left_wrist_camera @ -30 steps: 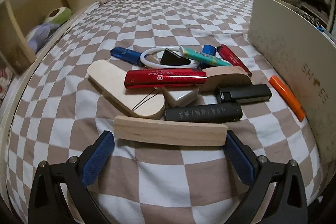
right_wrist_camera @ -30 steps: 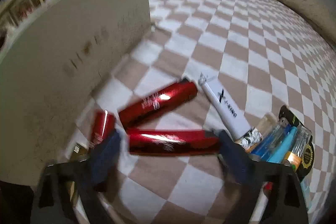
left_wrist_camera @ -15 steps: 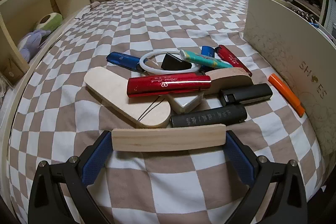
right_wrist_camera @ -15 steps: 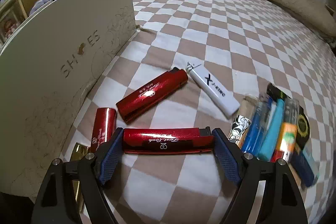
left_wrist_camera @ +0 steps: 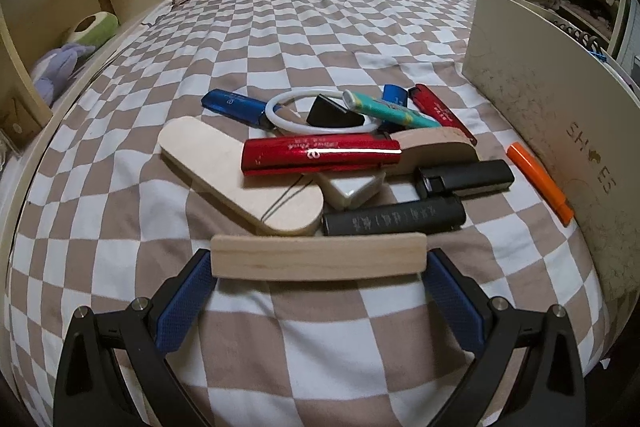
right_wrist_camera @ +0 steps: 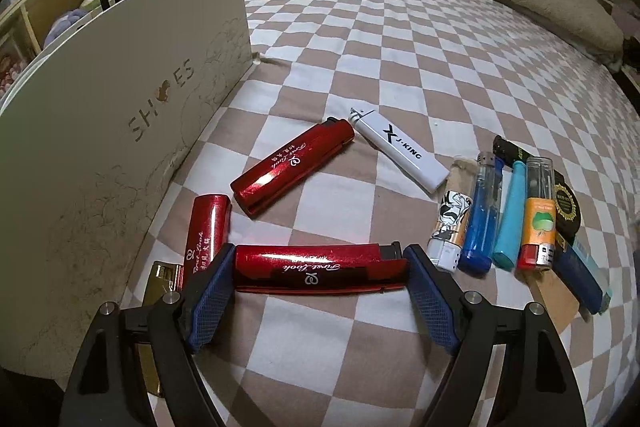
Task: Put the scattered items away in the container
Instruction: 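Carry the red lighter and wooden stick over the box with both tools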
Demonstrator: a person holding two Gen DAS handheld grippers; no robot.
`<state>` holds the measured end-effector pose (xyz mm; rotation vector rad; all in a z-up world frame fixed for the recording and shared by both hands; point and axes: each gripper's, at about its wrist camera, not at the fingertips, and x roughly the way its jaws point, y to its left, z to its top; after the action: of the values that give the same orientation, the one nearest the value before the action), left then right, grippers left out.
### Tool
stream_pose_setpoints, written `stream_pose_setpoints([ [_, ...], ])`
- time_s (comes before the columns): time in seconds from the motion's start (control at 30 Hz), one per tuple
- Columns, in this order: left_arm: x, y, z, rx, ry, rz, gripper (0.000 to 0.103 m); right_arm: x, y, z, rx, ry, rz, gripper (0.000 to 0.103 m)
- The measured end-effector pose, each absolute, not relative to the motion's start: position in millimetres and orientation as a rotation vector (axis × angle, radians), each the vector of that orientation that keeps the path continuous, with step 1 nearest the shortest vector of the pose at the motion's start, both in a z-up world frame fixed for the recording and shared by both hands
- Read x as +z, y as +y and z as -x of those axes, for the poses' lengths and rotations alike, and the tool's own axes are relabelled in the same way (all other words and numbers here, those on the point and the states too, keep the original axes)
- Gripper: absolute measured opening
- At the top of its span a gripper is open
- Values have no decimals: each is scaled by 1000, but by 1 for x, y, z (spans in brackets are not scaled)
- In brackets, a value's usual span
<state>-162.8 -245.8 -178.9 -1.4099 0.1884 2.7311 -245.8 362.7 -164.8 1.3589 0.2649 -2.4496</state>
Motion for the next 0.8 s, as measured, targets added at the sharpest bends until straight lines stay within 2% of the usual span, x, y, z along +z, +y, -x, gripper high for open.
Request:
stream_pose_setpoints([
  [0.03, -178, -246, 161, 2739, 185, 1399, 100, -164, 358, 250, -2453, 263, -1358, 83],
  [0.33, -161, -248, 157, 2794, 166, 1316, 100, -164, 358, 242, -2486, 266, -1338, 83],
  [0.8, -106, -231, 145, 2888, 203, 1147, 100, -106, 366, 226, -2579, 263, -1193, 83],
])
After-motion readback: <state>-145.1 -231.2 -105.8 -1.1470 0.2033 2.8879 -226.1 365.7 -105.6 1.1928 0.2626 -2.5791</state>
